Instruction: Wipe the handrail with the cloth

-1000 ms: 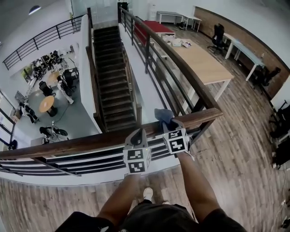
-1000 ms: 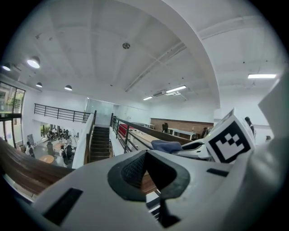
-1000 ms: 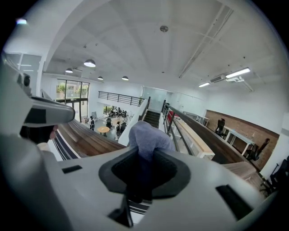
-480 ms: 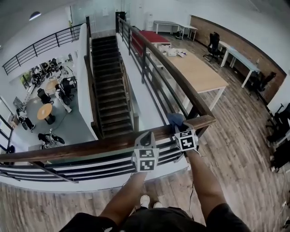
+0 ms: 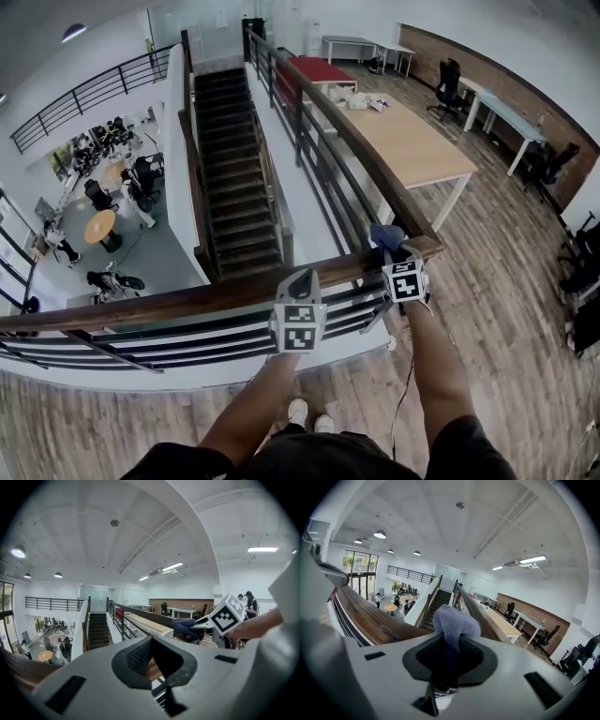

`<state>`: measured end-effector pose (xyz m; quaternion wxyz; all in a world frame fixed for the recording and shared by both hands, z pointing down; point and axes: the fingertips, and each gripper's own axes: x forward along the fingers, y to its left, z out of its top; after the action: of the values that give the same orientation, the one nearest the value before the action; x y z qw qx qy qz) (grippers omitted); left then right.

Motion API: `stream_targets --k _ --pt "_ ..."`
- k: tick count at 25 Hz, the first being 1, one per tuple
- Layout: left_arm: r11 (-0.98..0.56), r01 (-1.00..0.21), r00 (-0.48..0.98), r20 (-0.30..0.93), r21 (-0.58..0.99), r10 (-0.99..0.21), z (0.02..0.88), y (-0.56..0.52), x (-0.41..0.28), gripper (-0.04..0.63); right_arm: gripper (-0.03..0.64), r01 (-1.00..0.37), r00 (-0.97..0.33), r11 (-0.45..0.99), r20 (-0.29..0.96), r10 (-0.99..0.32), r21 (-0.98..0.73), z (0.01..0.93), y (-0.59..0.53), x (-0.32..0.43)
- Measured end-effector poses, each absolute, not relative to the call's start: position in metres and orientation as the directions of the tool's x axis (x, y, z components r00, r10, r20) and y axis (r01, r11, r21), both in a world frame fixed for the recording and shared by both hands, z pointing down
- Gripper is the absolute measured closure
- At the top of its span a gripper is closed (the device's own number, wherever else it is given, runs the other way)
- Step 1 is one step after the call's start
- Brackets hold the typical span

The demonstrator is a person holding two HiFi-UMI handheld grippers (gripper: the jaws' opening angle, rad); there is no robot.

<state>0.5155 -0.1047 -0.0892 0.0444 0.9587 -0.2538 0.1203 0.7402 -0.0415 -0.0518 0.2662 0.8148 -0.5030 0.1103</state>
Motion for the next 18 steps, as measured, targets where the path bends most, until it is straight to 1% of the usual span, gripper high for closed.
stream_targets --k 9,11,14,16,18 --pt "-0.871 -0.491 0.845 0.25 0.016 -0.472 -0.096 -0.077 0.534 0.594 0.541 -0.864 0.499 -0.399 0.429 -0.753 0.306 -0.05 0.0 0.813" --pt "-0.866 -0.5 0.84 0.246 0.01 -0.483 -0.1 -0.073 0.531 0.594 0.541 -0.869 0.491 -0.39 0.432 -0.757 0.303 -0.053 0.001 0.816" --pt "-0.854 -0.521 0.827 0.247 -0.003 -0.505 -0.103 -0.066 0.521 0.594 0.541 -0.881 0.473 -0.416 0.423 -0.773 0.225 -0.057 0.005 0.814" --pt "-0.842 -0.539 0.817 0.237 -0.006 -0.525 -0.105 -0.064 0.509 0.594 0.541 -0.884 0.468 -0.42 0.379 -0.798 0.206 -0.066 0.009 0.802" --pt "-0.829 -0.56 0.809 0.221 0.007 -0.545 -0.107 -0.067 0.494 0.594 0.541 -0.894 0.446 -0.395 0.318 -0.837 0.214 -0.078 0.009 0.777"
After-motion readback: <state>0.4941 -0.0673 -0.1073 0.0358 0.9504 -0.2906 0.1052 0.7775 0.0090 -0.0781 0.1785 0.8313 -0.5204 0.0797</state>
